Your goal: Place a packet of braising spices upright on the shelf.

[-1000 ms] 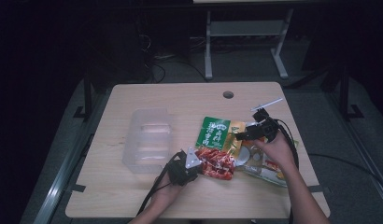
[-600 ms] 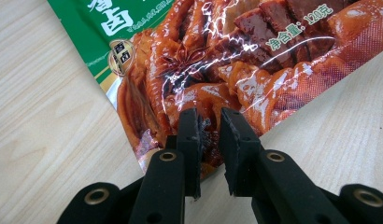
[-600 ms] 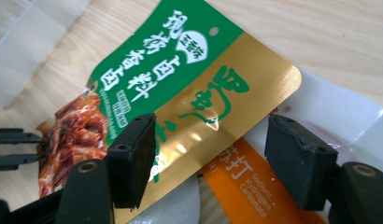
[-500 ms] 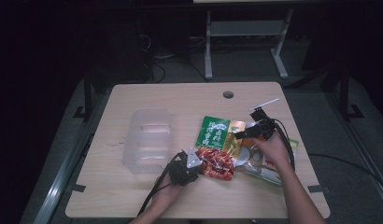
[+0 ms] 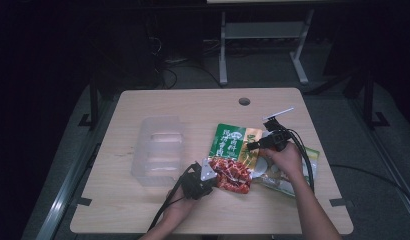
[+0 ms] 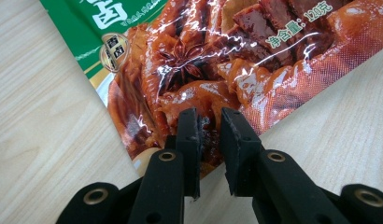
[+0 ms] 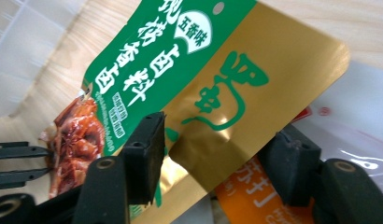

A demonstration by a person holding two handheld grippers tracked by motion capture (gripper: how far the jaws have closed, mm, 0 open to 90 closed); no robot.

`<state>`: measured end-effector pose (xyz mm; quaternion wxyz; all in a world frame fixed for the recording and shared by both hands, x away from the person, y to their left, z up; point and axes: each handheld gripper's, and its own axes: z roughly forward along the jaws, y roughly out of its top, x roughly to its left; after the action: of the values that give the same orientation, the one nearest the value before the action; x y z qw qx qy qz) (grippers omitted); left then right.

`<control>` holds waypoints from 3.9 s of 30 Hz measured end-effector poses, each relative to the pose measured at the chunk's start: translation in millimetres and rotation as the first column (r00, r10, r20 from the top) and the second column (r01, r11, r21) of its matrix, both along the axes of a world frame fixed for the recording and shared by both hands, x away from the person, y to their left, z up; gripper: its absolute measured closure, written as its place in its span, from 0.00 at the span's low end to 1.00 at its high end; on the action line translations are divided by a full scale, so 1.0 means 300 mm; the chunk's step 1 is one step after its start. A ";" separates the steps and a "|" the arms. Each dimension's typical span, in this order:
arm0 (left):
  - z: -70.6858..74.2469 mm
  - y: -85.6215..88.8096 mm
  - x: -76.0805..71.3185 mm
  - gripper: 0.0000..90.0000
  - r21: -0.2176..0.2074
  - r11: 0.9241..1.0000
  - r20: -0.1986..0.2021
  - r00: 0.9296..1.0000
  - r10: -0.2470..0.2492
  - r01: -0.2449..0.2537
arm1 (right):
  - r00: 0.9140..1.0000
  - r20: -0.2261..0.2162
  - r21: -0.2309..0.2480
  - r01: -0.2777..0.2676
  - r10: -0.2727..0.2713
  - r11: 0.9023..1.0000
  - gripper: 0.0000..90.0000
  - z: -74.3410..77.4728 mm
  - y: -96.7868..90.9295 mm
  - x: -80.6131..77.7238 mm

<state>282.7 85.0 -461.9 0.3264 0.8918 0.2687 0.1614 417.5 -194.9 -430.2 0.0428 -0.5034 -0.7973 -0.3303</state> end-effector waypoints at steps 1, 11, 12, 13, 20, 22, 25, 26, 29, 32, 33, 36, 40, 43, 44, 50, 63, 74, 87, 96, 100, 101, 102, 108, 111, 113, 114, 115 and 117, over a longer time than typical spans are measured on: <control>0.000 0.000 0.000 0.86 0.000 1.000 0.000 1.000 0.000 0.000 | 1.000 -0.006 0.004 -0.001 0.001 1.000 0.49 0.000 0.001 -0.001; 0.000 0.001 0.001 0.86 0.004 1.000 0.001 1.000 -0.002 0.002 | 0.999 -0.012 0.045 -0.050 0.051 0.998 0.77 0.002 0.008 -0.008; -0.001 0.001 0.001 0.86 0.003 1.000 0.002 1.000 -0.001 0.001 | 0.999 -0.012 0.045 -0.050 0.051 0.998 0.77 0.002 0.008 -0.008; -0.001 0.000 0.001 0.86 -0.004 1.000 0.001 1.000 0.002 -0.002 | 0.999 -0.010 0.048 -0.052 0.053 0.997 0.78 0.003 0.009 -0.009; -0.001 0.001 0.002 0.84 -0.003 1.000 0.001 1.000 0.002 -0.002 | 0.997 0.020 0.066 -0.074 0.073 0.995 0.96 0.017 0.007 -0.017; -0.001 0.002 0.002 0.82 -0.007 1.000 0.000 1.000 0.001 -0.001 | 0.996 0.033 0.067 -0.085 0.083 0.994 0.99 0.023 0.007 -0.020; 0.004 0.005 0.001 0.78 -0.034 0.999 -0.006 1.000 0.006 -0.006 | 0.993 0.053 0.066 -0.110 0.107 0.992 1.00 0.040 0.011 -0.030; 0.004 0.005 0.001 0.76 -0.034 0.999 -0.006 1.000 0.006 -0.006 | 0.993 0.053 0.066 -0.110 0.107 0.992 1.00 0.040 0.011 -0.030; 0.014 0.011 0.000 0.72 -0.062 0.998 -0.009 1.000 0.008 -0.009 | 0.988 0.082 0.063 -0.134 0.128 0.989 1.00 0.053 0.015 -0.040; 0.028 0.020 0.001 0.69 -0.103 0.994 -0.019 1.000 0.016 -0.018 | 0.984 0.112 0.062 -0.148 0.140 0.987 1.00 0.075 0.018 -0.057; 0.032 0.023 0.003 0.66 -0.115 0.993 -0.020 1.000 0.017 -0.019 | 0.981 0.128 0.066 -0.156 0.147 0.986 1.00 0.086 0.019 -0.064; 0.042 0.033 0.005 0.52 -0.151 0.988 -0.025 0.999 0.040 -0.043 | 0.969 0.177 0.084 -0.187 0.170 0.979 1.00 0.124 0.017 -0.093; 0.069 0.047 0.012 0.38 -0.210 0.976 -0.033 0.998 0.053 -0.058 | 0.949 0.243 0.073 -0.225 0.201 0.972 1.00 0.167 0.015 -0.135; 0.082 0.054 0.016 0.34 -0.246 0.968 -0.039 0.998 0.047 -0.055 | 0.940 0.268 0.070 -0.239 0.213 0.968 1.00 0.185 0.012 -0.154; 0.091 0.058 0.020 0.29 -0.271 0.961 -0.048 0.998 0.050 -0.062 | 0.925 0.304 0.058 -0.258 0.229 0.964 1.00 0.209 0.007 -0.180; 0.110 0.070 0.042 0.25 -0.336 0.938 -0.078 0.995 0.068 -0.091 | 0.886 0.374 0.042 -0.311 0.274 0.949 1.00 0.249 -0.007 -0.231; 0.125 0.051 0.100 0.25 -0.387 0.915 -0.159 0.986 0.056 -0.114 | 0.803 0.475 0.026 -0.422 0.361 0.906 1.00 0.281 -0.044 -0.335; 0.111 0.029 0.134 0.47 -0.451 0.891 -0.203 0.978 -0.049 -0.049 | 0.789 0.485 0.042 -0.452 0.377 0.891 1.00 0.277 -0.056 -0.344; 0.132 0.059 0.120 0.89 -0.452 0.892 -0.179 0.979 -0.097 0.006 | 0.799 0.475 0.042 -0.441 0.370 0.897 1.00 0.272 -0.055 -0.341; 0.135 0.056 0.095 0.93 -0.433 0.901 -0.158 0.983 -0.096 0.019 | 0.817 0.459 0.075 -0.426 0.348 0.902 0.98 0.237 -0.072 -0.344; 0.140 0.053 0.084 0.94 -0.420 0.907 -0.134 0.986 -0.095 0.030 | 0.829 0.435 0.082 -0.425 0.351 0.902 0.91 0.227 -0.067 -0.340; 0.141 0.051 0.079 0.94 -0.415 0.909 -0.126 0.988 -0.094 0.034 | 0.829 0.429 0.074 -0.429 0.359 0.900 0.91 0.224 -0.062 -0.339; 0.141 0.051 0.079 0.94 -0.415 0.909 -0.126 0.988 -0.094 0.034 | 0.830 0.423 0.068 -0.430 0.364 0.900 0.90 0.223 -0.057 -0.340; 0.139 0.056 0.074 0.94 -0.415 0.909 -0.128 0.988 -0.088 0.027 | 0.840 0.419 0.079 -0.411 0.344 0.908 0.86 0.208 -0.044 -0.337; 0.142 0.056 0.072 0.93 -0.412 0.911 -0.125 0.988 -0.089 0.030 | 0.854 0.387 0.067 -0.402 0.348 0.913 0.86 0.179 -0.033 -0.329; 0.142 0.056 0.070 0.93 -0.407 0.913 -0.123 0.989 -0.086 0.029 | 0.857 0.375 0.067 -0.404 0.353 0.912 0.86 0.163 -0.021 -0.327; 0.142 0.057 0.071 0.93 -0.406 0.914 -0.123 0.989 -0.085 0.028 | 0.856 0.376 0.067 -0.406 0.354 0.912 0.87 0.161 -0.018 -0.328; 0.142 0.057 0.071 0.93 -0.406 0.914 -0.123 0.989 -0.085 0.028 | 0.856 0.377 0.068 -0.406 0.353 0.911 0.88 0.160 -0.015 -0.328; 0.142 0.062 0.071 0.93 -0.408 0.913 -0.127 0.988 -0.089 0.030 | 0.856 0.375 0.064 -0.407 0.357 0.911 0.95 0.162 -0.011 -0.329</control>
<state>304.0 103.7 -419.4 0.4885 0.8219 0.2916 0.0280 318.8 -198.2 -381.7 -0.0016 -0.2625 -0.8505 -0.4558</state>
